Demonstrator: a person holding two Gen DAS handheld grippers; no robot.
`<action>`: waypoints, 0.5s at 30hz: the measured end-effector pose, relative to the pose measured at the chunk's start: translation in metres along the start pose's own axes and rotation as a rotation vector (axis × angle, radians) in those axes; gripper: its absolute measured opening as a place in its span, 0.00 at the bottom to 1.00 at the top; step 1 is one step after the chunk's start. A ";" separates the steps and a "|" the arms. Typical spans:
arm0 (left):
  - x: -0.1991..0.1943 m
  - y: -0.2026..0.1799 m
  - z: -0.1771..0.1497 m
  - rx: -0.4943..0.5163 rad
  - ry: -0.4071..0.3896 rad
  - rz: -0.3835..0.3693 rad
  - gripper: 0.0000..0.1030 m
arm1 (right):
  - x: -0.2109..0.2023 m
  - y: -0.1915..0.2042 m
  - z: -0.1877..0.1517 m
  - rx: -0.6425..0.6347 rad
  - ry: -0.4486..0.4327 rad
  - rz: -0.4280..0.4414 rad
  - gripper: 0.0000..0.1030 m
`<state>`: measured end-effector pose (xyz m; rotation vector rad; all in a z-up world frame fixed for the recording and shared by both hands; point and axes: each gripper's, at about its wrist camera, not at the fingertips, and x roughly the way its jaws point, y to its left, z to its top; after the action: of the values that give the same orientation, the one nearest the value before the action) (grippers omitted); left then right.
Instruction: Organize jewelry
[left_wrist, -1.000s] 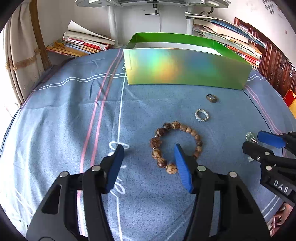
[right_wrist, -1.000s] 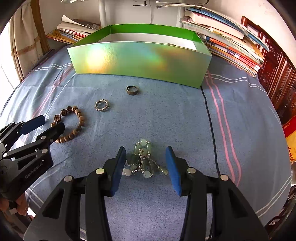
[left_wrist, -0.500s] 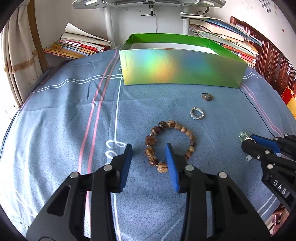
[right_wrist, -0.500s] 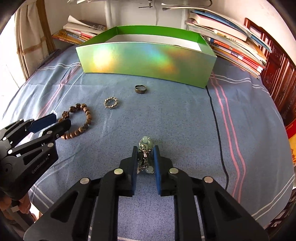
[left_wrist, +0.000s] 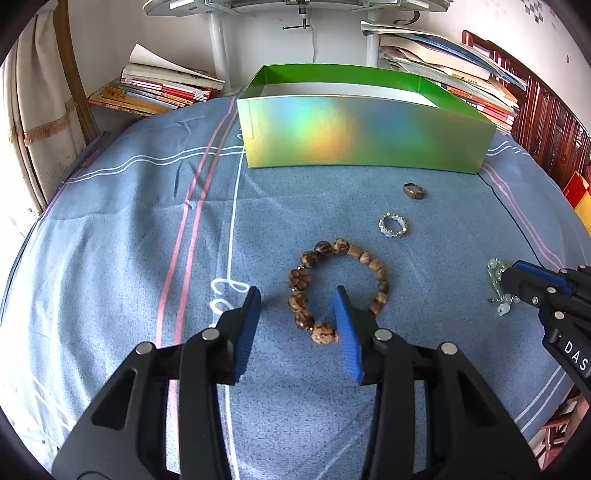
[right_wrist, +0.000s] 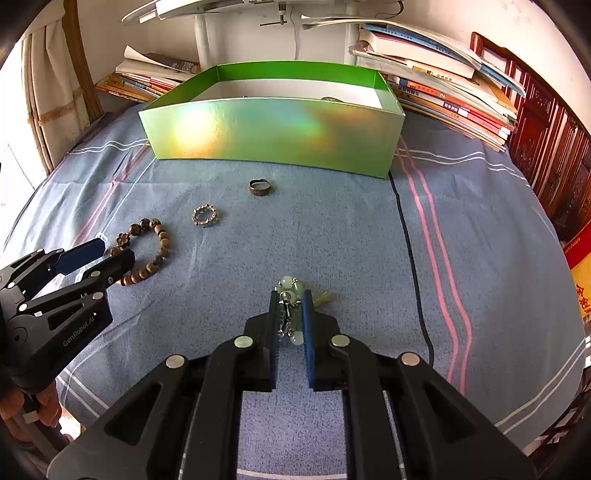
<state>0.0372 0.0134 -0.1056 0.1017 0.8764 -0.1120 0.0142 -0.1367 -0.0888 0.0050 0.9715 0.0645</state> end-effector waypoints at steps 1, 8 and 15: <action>0.000 0.000 0.000 0.000 0.000 -0.004 0.41 | 0.000 -0.001 0.000 0.007 -0.001 0.002 0.26; -0.003 0.013 0.004 -0.038 0.001 -0.001 0.42 | -0.010 -0.025 0.001 0.102 -0.019 -0.007 0.30; -0.005 0.022 0.008 -0.064 0.001 0.011 0.47 | -0.010 -0.024 -0.006 0.088 -0.012 0.001 0.35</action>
<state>0.0434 0.0344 -0.0953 0.0474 0.8796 -0.0734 0.0053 -0.1609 -0.0847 0.0871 0.9613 0.0223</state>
